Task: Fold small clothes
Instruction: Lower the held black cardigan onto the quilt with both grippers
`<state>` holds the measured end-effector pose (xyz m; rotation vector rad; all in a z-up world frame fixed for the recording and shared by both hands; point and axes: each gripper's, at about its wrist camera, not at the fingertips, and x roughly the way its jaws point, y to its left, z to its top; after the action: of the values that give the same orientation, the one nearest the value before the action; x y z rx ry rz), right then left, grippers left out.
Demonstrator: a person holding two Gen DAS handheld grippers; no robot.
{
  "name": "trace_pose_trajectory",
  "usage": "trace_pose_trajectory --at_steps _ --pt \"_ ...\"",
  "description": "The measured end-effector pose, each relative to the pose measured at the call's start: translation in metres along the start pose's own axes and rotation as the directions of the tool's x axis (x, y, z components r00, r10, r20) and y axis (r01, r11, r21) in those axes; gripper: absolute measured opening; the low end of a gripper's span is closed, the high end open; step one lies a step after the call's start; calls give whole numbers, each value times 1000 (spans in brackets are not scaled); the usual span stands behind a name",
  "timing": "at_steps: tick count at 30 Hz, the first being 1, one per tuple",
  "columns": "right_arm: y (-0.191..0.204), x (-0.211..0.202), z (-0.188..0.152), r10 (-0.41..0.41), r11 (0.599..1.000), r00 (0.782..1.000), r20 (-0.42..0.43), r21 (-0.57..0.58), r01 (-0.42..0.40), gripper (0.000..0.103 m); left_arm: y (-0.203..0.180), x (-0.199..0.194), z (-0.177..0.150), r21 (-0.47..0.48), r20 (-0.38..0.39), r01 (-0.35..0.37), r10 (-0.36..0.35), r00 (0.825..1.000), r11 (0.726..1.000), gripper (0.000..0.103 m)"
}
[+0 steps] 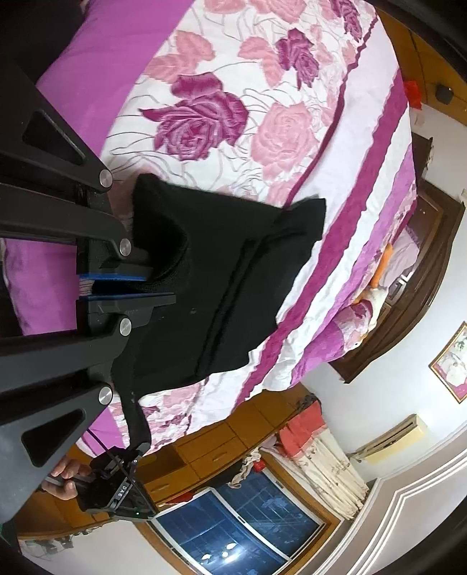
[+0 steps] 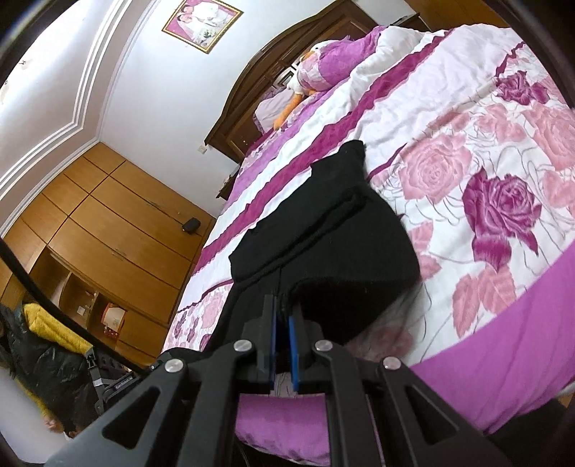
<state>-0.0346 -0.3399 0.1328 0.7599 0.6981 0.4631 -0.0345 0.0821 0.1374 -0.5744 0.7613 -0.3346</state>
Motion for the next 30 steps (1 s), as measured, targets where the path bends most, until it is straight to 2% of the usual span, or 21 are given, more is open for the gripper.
trace_pose_trajectory --at_steps 11,18,30 --pt "6 31 26 9 999 1000 -13 -34 -10 5 3 17 30 -4 15 -11 11 1000 1000 0" --pt "6 40 51 28 998 999 22 -56 -27 6 3 34 54 -12 42 -19 19 999 1000 0" --pt "-3 72 82 47 998 998 34 -47 -46 6 17 73 79 -32 30 -37 38 999 999 0"
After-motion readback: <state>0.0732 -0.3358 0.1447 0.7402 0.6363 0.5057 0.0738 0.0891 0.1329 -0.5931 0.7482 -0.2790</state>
